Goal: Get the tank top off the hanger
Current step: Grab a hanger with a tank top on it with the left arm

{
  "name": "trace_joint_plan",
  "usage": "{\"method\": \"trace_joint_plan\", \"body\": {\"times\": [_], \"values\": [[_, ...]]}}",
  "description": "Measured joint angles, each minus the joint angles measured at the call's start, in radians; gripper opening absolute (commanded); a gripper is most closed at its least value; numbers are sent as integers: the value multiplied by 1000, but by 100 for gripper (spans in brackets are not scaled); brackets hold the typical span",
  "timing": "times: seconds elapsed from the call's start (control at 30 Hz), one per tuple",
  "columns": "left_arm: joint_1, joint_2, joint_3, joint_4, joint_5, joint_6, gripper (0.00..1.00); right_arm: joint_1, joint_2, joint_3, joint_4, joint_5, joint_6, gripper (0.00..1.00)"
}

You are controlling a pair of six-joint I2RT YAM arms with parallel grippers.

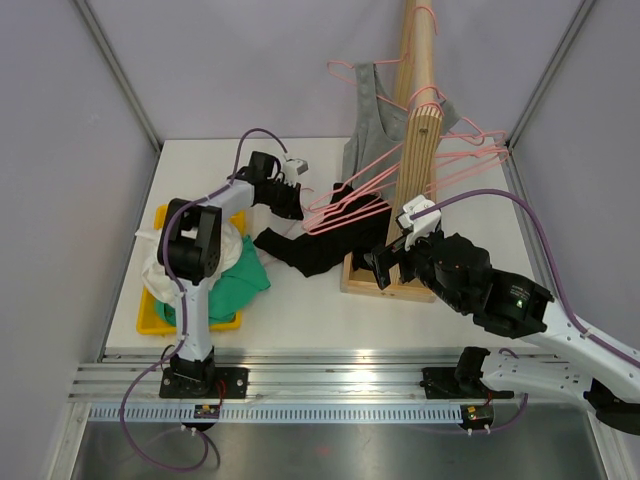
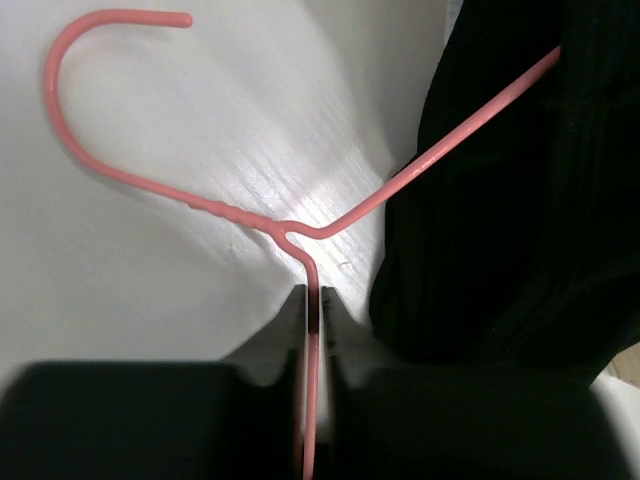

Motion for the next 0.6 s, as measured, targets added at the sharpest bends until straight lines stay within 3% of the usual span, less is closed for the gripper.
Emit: {"method": "trace_joint_plan", "body": {"times": [0.3,0.5,0.6], "values": [[-19,-8,-34,47,-35,-1,0,0,1,-2,0,3,0,99],[-43,-230,-299,179,-180,-27,0,0,15,-2,1,6,0,99],[-59,-341,-354,205,-243,-31,0,0,21,-2,1,6,0,100]]}}
